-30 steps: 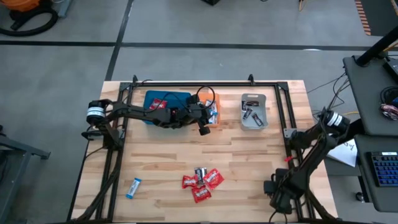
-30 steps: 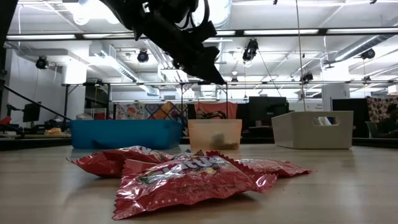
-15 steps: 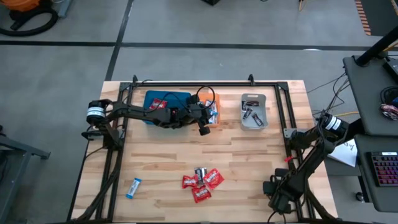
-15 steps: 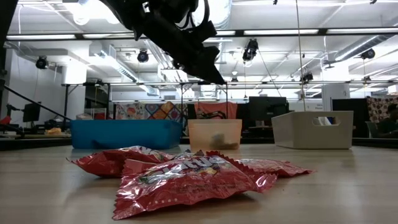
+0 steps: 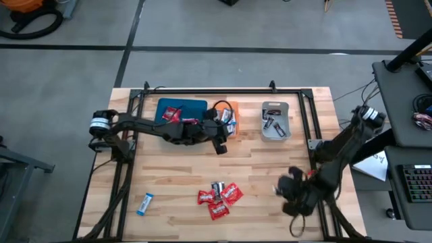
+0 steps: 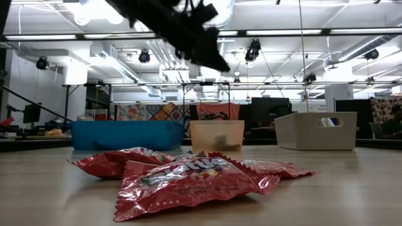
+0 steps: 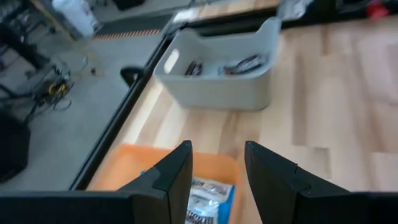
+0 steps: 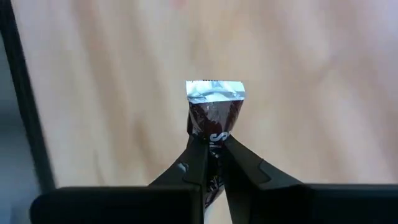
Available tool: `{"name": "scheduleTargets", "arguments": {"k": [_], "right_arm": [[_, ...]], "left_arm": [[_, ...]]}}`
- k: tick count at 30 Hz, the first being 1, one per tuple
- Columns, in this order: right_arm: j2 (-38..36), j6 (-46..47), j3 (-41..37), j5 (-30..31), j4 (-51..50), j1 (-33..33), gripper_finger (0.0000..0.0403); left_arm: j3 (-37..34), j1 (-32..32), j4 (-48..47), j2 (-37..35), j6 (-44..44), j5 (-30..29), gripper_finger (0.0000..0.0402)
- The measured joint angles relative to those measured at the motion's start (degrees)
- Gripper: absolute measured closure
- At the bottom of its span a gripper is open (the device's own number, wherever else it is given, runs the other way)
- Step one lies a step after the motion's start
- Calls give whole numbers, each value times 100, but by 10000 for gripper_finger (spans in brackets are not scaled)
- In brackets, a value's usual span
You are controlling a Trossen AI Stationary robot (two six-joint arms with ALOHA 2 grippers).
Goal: Sort candy
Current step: Put the brown chocolate bar into the gray bin
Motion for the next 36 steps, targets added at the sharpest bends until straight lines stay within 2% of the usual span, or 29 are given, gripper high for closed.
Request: {"name": "scheduleTargets", "arguments": {"k": [3, 5, 11, 21, 29, 32, 36], "right_arm": [[-533, 128, 1, 1317, -19, -495, 375], [-846, 97, 1, 1877, -17, -886, 375], [-1398, -696, 1, 2542, 25, -2101, 375], [-1485, -1735, 1, 2310, -198, -4359, 374], [-1412, -1947, -6, 1864, -1113, -5890, 374], [-1394, -2144, -41, 1606, -1118, -6214, 374], [-1349, -2451, -55, 1593, -1091, -6430, 372]], "left_arm": [[0, -157, -163, -259, 73, 2, 271], [0, -234, -380, -433, 81, 11, 271], [-5, -475, -1400, -905, 66, 3, 271], [-13, -1003, -3303, -1102, -292, 70, 271], [-55, -1329, -4160, -1102, -474, 1299, 271], [-77, -1457, -4309, -1102, -623, 1810, 271], [-129, -1676, -4550, -1102, -1072, 1967, 271]]}}
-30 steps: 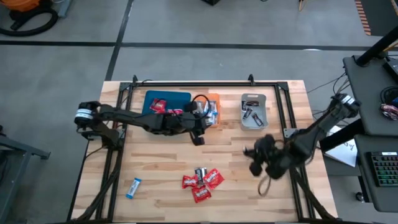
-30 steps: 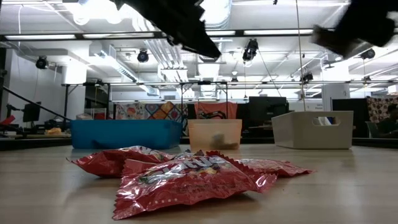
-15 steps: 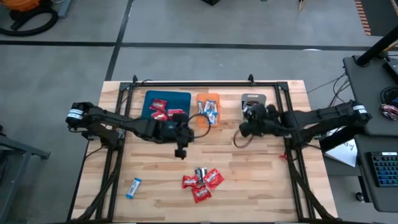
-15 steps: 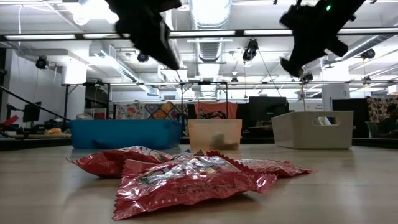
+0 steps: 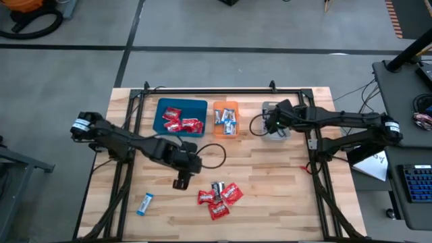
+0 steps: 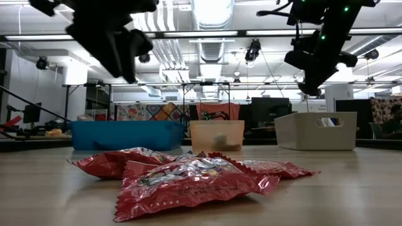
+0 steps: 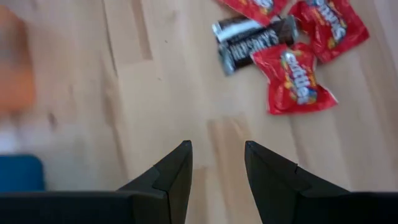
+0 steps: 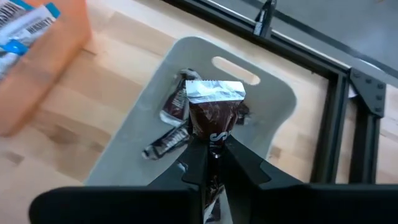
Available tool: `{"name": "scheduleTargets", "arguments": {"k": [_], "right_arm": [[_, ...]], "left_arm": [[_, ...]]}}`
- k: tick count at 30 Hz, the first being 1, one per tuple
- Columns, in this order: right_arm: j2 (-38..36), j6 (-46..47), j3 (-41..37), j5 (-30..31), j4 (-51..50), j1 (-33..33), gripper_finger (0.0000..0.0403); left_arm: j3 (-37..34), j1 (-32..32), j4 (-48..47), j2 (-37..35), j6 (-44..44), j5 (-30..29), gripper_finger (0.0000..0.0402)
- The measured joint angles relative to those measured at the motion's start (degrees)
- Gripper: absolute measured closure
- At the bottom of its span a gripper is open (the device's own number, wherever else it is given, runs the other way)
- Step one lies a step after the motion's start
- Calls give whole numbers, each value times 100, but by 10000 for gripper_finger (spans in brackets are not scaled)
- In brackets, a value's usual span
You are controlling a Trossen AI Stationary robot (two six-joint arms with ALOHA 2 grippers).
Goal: Sort candy
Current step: Put the brown chocolate bar into the gray bin, then put the red candy into the blue bin
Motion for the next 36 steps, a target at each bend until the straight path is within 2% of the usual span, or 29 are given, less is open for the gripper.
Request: {"name": "scheduleTargets", "arguments": {"k": [5, 10, 20, 25, 32, 36], "right_arm": [[3, -82, -18, 1, 6, -136, 354], [3, -161, -29, 2, 16, -139, 319], [3, -223, -31, 46, 46, -139, 252], [3, -256, -31, 50, 86, -139, 246], [3, -480, -31, 54, 262, -139, 247], [3, -558, -31, 48, 259, -136, 247]], "left_arm": [[-158, -260, 15, 0, -796, 22, 271], [-304, -424, 73, 0, -1630, 24, 271], [-324, -802, 691, 212, -2146, -61, 271], [-325, -920, 984, 517, -2398, -175, 271], [-323, -1027, 1929, 1031, -2343, -178, 270], [-326, -1050, 2087, 1177, -2441, -177, 257]]}}
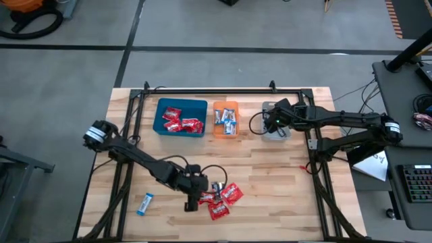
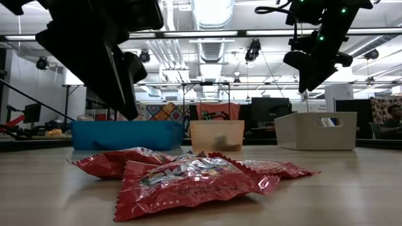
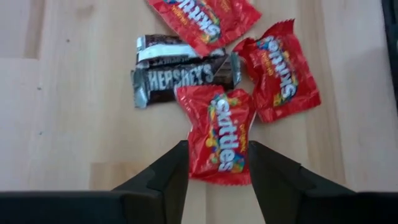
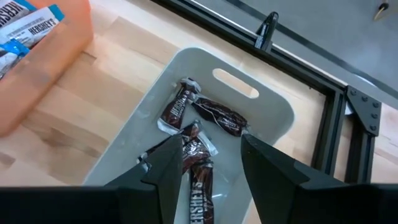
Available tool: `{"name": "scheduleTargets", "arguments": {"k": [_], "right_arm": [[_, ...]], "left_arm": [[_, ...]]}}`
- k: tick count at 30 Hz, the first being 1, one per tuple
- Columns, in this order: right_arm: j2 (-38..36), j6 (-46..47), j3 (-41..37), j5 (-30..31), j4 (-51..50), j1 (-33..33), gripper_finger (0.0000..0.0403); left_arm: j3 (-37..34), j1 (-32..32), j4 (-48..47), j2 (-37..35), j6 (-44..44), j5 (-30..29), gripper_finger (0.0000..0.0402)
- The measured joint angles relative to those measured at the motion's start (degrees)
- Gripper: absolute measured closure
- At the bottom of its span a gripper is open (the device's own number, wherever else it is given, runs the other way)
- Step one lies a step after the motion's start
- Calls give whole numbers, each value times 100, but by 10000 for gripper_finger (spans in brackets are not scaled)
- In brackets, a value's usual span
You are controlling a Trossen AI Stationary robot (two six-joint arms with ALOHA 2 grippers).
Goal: Sort candy
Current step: Put the red candy into the blue bin
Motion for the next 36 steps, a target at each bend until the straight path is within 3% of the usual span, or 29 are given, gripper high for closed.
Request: {"name": "scheduleTargets", "arguments": {"k": [11, 19, 26, 36], "right_arm": [[-2, -133, 0, -105, -2, 0, 247], [-2, -148, 0, -203, -2, 9, 248], [-2, -150, 0, -494, -8, 11, 248], [-2, -150, 0, -511, -7, 11, 248]], "left_arm": [[2, -49, 549, 446, 355, 60, 152], [2, -44, 720, 801, 66, 123, 144], [2, -37, 879, 919, 81, 238, 178], [2, -37, 874, 914, 138, 307, 278]]}}
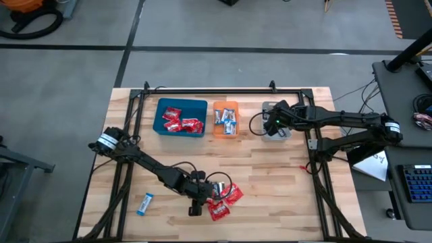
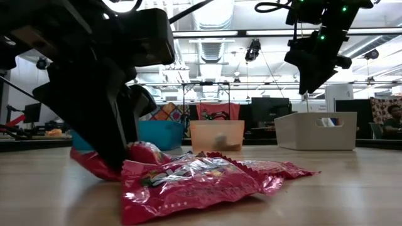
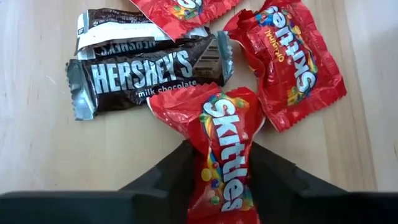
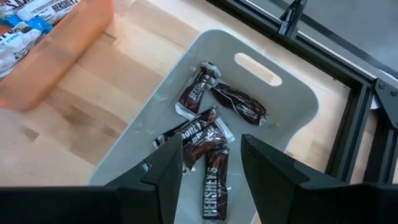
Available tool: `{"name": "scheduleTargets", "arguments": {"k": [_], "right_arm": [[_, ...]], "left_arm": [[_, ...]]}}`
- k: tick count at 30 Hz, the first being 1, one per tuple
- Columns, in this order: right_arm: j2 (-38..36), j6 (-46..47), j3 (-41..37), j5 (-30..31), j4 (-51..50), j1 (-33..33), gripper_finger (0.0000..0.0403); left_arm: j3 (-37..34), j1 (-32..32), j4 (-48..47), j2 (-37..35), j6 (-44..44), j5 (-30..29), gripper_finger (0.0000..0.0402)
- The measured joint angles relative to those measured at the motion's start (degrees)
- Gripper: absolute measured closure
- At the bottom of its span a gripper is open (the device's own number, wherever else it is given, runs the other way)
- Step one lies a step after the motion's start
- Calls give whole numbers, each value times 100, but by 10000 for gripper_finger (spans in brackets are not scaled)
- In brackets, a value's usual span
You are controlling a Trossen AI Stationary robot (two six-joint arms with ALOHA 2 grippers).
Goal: Sort candy
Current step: Put the red candy into the blue bin
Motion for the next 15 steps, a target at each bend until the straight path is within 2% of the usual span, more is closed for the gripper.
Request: {"name": "scheduleTargets", "arguments": {"k": [7, 15], "right_arm": [[0, -40, 0, 9, 2, 0, 248], [-2, -44, 0, 13, 5, 2, 248]], "left_arm": [[0, 0, -123, -97, 26, 20, 323], [0, 11, -870, -574, 210, -121, 327]]}}
